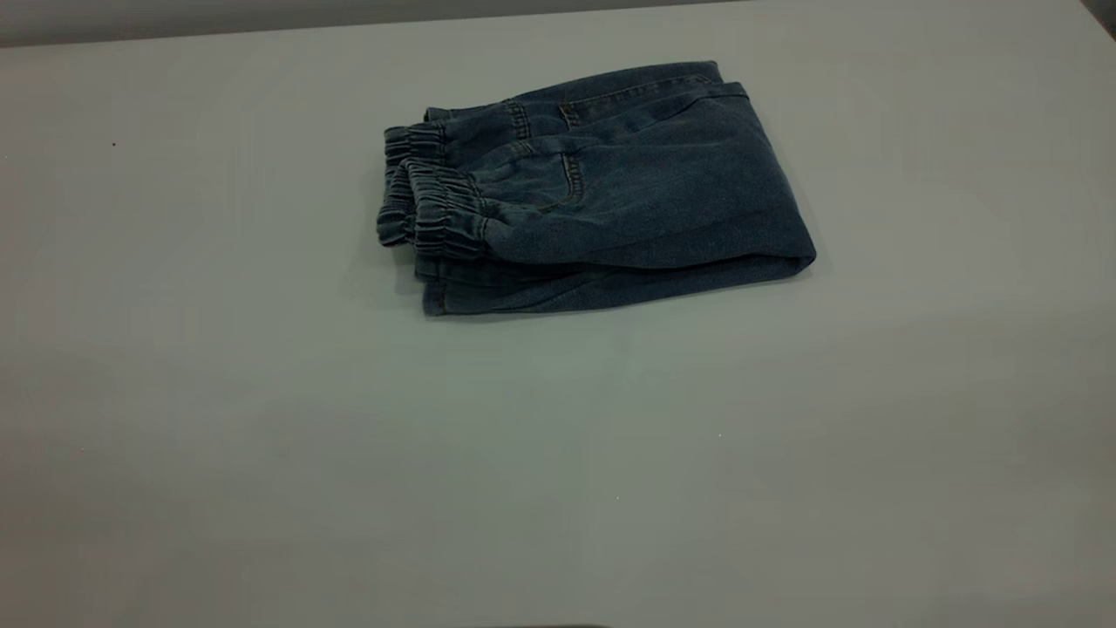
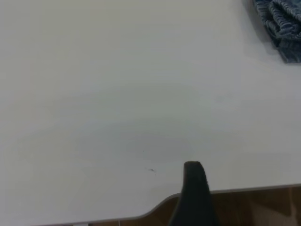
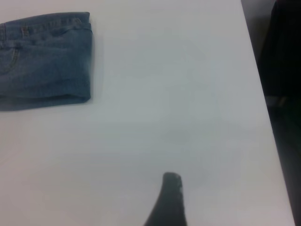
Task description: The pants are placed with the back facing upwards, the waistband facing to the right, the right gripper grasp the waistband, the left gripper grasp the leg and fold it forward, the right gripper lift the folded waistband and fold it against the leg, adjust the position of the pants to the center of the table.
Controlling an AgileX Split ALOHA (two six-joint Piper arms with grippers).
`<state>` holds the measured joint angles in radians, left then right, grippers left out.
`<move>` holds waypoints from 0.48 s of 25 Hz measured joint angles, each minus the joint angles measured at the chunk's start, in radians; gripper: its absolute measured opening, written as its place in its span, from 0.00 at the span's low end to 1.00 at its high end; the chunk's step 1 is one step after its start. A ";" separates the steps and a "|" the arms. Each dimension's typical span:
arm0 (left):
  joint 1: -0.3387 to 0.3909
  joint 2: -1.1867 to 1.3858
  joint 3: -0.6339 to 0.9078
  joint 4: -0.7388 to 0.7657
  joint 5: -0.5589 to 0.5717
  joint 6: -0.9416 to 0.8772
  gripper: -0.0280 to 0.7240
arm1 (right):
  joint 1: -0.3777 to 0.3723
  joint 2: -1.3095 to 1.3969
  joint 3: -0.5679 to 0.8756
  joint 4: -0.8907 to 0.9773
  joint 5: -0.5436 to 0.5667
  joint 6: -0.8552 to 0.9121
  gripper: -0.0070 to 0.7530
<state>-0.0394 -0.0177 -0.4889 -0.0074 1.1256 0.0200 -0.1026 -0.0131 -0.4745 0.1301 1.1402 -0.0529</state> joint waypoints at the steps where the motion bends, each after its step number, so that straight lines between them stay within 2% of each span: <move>1: 0.000 0.000 0.000 0.000 0.000 0.000 0.70 | 0.000 0.000 0.000 0.000 0.000 0.000 0.76; 12: 0.000 0.000 0.000 0.000 0.002 0.000 0.70 | 0.000 0.000 0.000 -0.031 0.000 0.012 0.76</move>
<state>-0.0394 -0.0177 -0.4889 -0.0074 1.1276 0.0200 -0.1026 -0.0131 -0.4745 0.0989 1.1402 -0.0404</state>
